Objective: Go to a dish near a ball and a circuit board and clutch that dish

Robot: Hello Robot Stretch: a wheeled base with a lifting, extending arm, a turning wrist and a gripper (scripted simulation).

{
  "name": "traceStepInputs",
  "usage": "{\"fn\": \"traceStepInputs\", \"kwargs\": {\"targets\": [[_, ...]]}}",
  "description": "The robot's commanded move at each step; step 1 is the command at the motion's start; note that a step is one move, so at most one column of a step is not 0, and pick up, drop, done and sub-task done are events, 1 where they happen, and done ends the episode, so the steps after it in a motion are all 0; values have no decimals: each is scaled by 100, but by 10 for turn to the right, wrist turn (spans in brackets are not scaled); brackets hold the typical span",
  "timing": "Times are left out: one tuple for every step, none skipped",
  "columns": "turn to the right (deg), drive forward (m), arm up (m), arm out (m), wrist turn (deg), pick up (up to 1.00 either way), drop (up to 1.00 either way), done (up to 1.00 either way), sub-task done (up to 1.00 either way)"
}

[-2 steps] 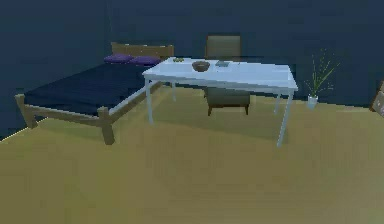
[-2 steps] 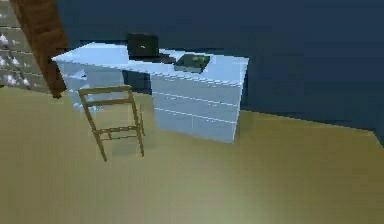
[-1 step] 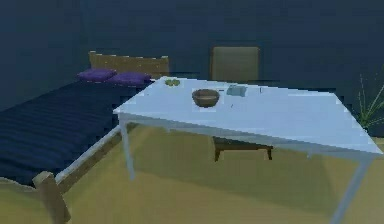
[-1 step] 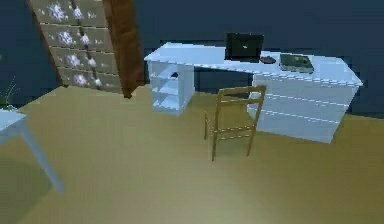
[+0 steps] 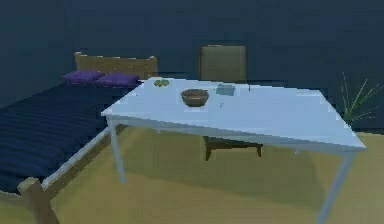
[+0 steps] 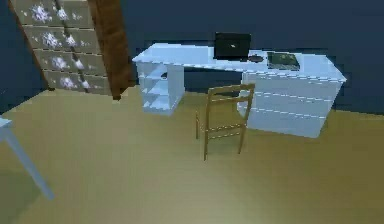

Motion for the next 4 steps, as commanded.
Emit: {"fn": "traceStepInputs", "kwargs": {"targets": [[0,90,0,0,0,0,0,0,0],[-450,0,0,0,0,0,0,0,0],[-450,0,0,0,0,0,0,0,0],[-450,0,0,0,0,0,0,0,0]]}}
